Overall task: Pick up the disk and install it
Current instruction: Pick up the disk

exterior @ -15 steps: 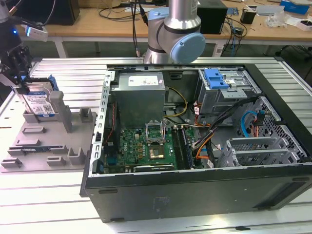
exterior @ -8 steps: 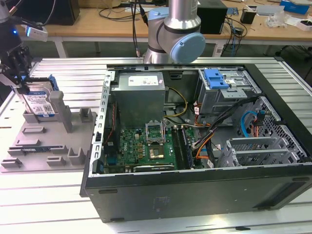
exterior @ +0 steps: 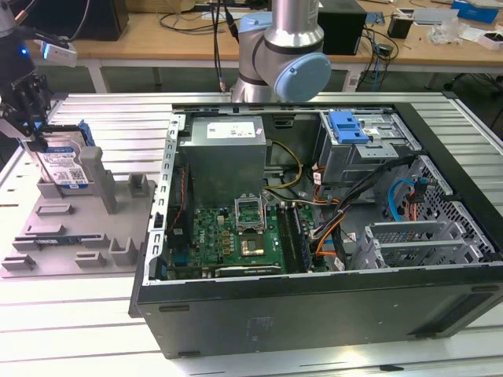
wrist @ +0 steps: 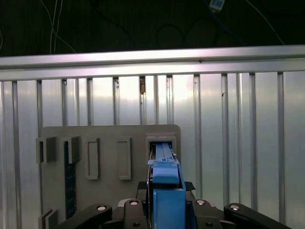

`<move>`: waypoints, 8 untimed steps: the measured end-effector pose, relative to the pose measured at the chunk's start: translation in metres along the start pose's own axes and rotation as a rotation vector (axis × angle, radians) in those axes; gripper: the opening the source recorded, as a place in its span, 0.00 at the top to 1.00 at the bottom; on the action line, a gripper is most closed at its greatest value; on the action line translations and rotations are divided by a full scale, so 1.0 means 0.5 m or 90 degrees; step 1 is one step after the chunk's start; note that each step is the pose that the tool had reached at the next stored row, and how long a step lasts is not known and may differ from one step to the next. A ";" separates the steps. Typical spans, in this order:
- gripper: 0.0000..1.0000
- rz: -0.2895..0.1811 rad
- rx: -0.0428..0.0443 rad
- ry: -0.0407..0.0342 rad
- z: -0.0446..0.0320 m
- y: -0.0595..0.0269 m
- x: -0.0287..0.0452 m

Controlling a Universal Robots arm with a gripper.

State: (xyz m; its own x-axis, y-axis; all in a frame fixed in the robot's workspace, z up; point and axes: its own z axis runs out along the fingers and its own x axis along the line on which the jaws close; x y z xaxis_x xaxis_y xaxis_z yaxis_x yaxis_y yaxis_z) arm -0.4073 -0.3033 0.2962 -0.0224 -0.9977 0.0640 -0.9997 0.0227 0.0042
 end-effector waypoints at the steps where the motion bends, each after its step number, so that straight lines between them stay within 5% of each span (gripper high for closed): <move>1: 0.64 0.000 0.0000 -0.0006 0.000 0.000 0.000; 8: 0.64 0.000 0.0005 -0.0042 -0.008 0.000 0.000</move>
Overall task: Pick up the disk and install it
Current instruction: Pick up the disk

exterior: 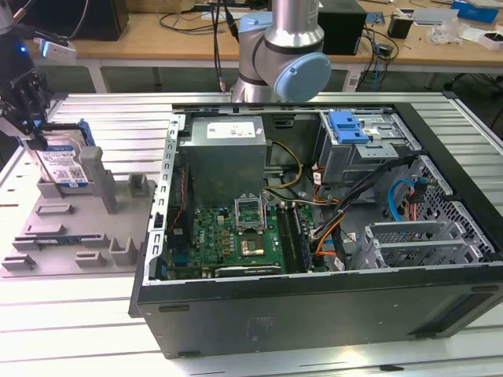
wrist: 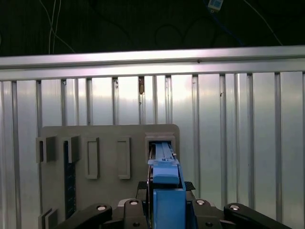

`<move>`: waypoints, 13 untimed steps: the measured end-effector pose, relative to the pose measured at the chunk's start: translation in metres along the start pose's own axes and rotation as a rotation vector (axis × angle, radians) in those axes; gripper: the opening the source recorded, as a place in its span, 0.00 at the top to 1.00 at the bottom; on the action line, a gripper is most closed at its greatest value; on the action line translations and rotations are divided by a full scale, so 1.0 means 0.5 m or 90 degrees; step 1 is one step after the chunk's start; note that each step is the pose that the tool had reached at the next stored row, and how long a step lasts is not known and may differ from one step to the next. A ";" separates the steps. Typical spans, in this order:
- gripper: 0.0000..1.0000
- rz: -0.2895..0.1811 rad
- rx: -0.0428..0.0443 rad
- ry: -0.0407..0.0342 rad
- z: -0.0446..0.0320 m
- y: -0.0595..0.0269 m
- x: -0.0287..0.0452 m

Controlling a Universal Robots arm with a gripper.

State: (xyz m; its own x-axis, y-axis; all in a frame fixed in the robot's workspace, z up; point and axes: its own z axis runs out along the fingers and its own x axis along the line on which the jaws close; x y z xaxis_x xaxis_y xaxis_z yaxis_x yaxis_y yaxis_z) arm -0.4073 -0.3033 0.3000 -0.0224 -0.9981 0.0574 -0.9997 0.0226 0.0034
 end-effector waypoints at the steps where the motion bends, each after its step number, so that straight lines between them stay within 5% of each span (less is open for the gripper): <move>1: 0.64 0.000 0.0001 -0.0004 -0.002 0.000 0.000; 13: 0.64 0.000 0.0010 -0.0038 -0.030 0.000 0.002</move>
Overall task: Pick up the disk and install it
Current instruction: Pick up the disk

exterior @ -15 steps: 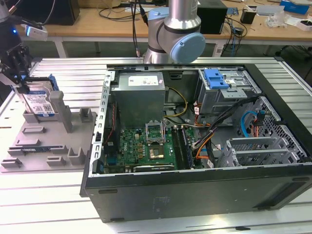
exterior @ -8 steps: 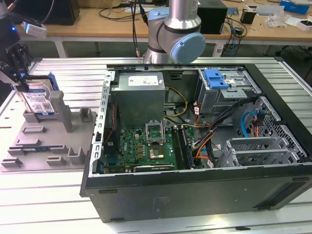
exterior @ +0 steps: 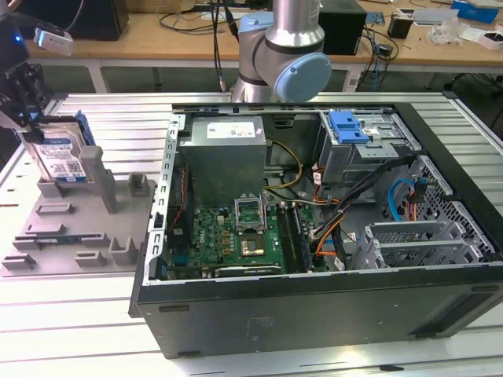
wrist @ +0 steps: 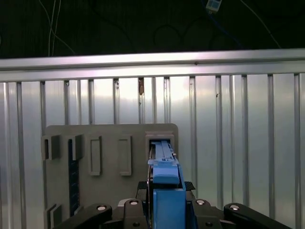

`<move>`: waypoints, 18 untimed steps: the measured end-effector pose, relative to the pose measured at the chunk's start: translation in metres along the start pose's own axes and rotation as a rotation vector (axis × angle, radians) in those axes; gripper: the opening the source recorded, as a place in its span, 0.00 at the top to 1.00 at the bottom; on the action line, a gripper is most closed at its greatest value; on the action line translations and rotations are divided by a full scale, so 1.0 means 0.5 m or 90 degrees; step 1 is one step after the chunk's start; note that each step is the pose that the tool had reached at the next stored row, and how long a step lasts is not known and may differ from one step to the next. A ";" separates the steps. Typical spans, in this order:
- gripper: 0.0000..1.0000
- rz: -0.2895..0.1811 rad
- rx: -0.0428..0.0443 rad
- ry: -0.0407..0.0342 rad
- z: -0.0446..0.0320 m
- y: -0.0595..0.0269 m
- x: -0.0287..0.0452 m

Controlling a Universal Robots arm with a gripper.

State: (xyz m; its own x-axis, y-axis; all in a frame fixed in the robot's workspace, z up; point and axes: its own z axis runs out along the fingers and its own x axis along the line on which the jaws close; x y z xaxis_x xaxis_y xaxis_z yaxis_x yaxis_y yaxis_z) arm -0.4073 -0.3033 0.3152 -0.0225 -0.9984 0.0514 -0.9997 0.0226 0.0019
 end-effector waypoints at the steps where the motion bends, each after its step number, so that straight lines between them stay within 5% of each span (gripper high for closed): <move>1: 0.64 0.000 0.0000 -0.0003 -0.003 0.000 0.000; 18: 0.64 0.000 0.0003 -0.0054 -0.061 0.000 0.003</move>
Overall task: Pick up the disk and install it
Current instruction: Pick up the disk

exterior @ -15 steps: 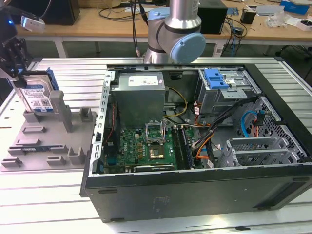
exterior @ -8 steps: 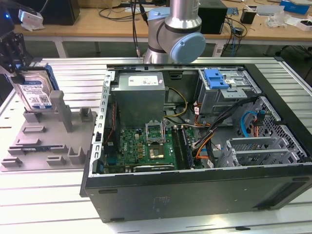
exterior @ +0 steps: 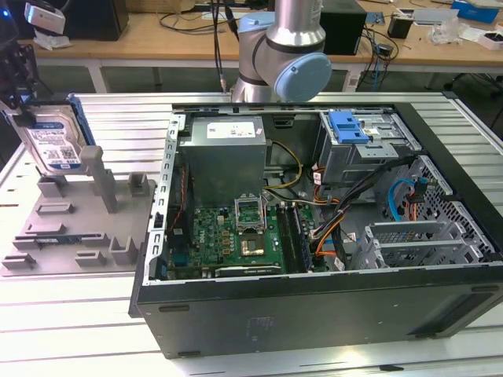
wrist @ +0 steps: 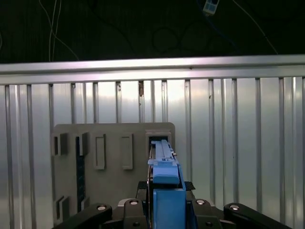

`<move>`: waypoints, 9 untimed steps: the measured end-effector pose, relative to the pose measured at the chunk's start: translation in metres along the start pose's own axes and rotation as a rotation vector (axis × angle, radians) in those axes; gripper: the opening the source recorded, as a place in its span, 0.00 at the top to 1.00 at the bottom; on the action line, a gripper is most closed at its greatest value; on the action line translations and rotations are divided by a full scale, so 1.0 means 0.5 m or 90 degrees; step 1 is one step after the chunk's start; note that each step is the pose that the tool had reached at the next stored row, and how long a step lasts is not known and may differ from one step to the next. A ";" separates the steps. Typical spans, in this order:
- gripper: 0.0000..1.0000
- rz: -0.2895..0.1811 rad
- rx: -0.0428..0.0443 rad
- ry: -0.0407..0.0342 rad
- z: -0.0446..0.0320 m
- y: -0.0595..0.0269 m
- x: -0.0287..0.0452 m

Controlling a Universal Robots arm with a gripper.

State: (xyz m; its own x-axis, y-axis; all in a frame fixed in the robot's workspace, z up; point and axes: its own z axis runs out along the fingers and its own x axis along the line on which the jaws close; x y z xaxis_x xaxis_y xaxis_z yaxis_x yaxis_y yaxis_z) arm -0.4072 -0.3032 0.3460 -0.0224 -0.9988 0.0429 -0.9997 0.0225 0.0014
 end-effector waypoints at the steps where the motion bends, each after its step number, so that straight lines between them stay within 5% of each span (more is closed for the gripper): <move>1: 0.64 0.000 -0.0001 0.0000 -0.003 0.000 0.000; 9: 0.64 0.000 0.0000 0.0000 -0.043 0.000 0.002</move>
State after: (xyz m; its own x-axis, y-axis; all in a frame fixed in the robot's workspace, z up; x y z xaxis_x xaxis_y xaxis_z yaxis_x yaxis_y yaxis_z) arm -0.4073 -0.3031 0.3677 -0.0225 -0.9988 0.0429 -0.9997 0.0226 0.0014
